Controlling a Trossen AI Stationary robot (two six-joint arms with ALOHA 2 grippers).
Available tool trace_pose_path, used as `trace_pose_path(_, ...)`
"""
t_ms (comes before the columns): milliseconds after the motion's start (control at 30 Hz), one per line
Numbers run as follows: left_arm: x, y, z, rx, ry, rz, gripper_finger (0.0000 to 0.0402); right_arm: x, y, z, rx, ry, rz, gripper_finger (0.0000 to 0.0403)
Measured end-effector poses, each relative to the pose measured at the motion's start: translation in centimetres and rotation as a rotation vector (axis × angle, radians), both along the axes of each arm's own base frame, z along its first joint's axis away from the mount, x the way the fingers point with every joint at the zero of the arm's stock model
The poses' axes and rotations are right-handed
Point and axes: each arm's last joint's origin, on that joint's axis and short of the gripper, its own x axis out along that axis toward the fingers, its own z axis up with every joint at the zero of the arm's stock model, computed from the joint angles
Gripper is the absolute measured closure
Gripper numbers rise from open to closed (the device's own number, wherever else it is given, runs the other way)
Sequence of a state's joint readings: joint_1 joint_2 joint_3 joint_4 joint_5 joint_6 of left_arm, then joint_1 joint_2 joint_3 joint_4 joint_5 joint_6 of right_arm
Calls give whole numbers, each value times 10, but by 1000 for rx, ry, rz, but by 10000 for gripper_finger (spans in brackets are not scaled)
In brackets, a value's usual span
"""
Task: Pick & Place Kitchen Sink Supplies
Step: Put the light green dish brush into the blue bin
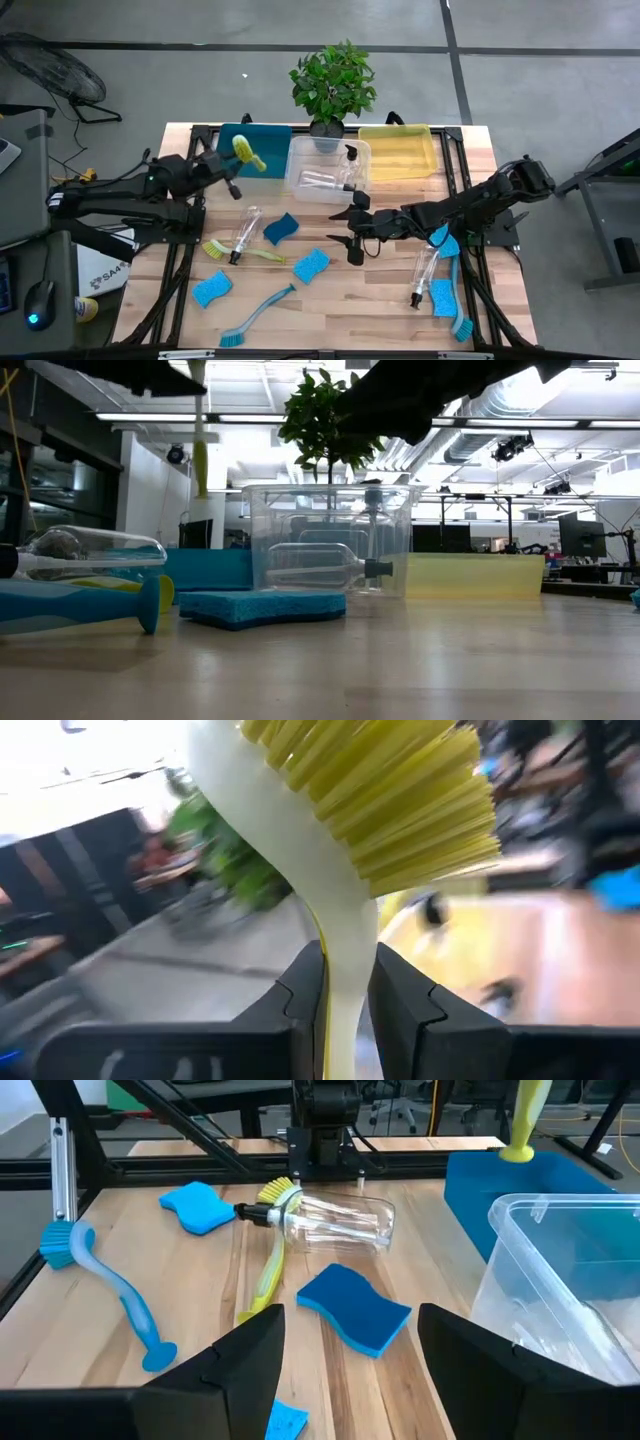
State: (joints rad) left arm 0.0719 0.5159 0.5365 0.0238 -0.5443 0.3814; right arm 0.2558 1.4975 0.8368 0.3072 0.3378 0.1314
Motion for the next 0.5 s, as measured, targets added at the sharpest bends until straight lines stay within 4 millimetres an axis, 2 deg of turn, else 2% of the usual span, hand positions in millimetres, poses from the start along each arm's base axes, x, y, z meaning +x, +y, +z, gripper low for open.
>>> trace_pose_path(233,6,5,-8,69,144,191,354,0,0,0,-1,1,-1,179)
trace_pose_path(500,14,14,-19,118,294,275,355,0,0,-1,0,8,-1,178)
